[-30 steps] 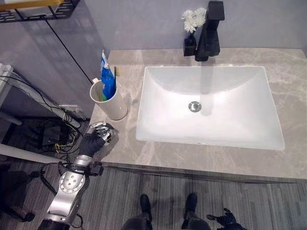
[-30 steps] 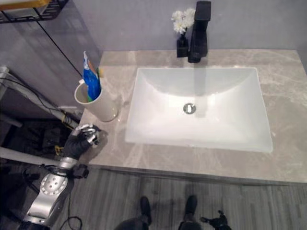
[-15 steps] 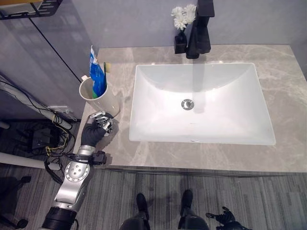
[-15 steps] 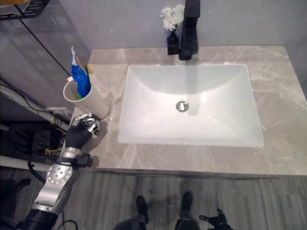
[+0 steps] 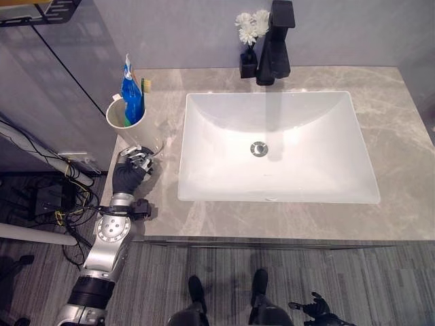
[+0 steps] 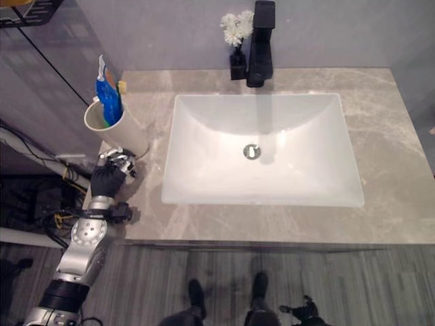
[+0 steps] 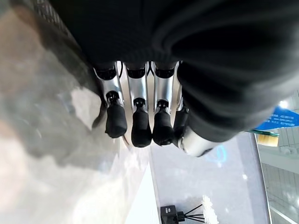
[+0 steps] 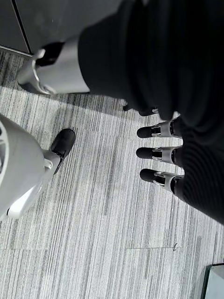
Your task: Put brush and paste in cup on sink, flatten towel.
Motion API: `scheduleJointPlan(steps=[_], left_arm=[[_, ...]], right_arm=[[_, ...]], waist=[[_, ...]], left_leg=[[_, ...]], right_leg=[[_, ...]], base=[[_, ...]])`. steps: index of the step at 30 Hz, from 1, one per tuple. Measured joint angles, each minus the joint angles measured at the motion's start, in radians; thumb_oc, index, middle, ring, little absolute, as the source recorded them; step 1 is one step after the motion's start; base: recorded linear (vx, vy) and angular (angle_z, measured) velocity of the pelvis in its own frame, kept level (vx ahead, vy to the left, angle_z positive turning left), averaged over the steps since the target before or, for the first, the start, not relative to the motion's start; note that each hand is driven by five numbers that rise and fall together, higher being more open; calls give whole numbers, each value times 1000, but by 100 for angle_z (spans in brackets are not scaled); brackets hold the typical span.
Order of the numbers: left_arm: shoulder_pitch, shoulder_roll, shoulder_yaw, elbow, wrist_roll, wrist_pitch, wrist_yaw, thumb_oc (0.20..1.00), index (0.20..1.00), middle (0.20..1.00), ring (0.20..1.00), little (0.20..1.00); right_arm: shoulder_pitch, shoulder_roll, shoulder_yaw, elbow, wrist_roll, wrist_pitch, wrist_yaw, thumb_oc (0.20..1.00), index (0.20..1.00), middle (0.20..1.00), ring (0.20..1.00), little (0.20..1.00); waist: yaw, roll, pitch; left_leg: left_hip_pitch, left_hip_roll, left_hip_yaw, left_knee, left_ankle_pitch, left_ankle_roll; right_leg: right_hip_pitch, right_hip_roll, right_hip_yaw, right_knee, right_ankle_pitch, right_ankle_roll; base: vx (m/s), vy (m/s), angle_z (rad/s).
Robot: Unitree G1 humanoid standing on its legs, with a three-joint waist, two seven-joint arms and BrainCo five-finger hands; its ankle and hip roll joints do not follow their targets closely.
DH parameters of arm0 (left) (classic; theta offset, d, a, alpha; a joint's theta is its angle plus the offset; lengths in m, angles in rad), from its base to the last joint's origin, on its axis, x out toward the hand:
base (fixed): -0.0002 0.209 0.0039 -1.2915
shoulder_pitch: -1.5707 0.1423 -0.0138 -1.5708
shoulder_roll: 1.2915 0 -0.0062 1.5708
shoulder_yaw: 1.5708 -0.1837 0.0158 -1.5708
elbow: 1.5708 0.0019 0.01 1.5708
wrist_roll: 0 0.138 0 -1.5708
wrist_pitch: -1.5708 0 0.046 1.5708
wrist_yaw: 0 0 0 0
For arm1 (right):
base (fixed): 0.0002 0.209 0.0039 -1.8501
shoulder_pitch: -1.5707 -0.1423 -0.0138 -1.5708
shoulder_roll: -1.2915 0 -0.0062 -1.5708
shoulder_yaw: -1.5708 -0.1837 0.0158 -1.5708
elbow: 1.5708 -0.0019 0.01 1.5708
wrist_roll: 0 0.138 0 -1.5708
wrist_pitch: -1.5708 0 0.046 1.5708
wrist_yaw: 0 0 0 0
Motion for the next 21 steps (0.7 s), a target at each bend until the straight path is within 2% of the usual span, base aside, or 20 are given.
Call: scheduleJointPlan(steps=[10, 17, 21], left_arm=[[-72, 15, 43, 80, 24, 0, 80, 200, 200, 200, 200, 200], [-147, 111, 19, 184, 21, 11, 79, 200, 200, 200, 200, 200], [-189, 120, 17, 234, 19, 15, 78, 200, 200, 200, 200, 200]], right_arm=[[11, 5, 10, -12, 0, -1, 11, 1000, 1000, 1000, 1000, 1000], [16, 3, 13, -9, -1, 0, 21, 1000, 1000, 1000, 1000, 1000], [16, 3, 38, -10, -1, 0, 26, 1000, 1000, 1000, 1000, 1000]], waist=[[-23, -30, -19], [-26, -30, -20], [-26, -31, -20]], left_leg=[[-18, 1, 7, 0, 1, 0], [-16, 4, 14, 0, 1, -1], [-17, 4, 15, 0, 1, -1]], right_leg=[[-22, 2, 7, 0, 4, -4], [-26, 6, 20, 0, 7, -6], [-27, 6, 20, 0, 7, -7]], base=[[2, 0, -1], [6, 0, -3], [0, 0, 0]])
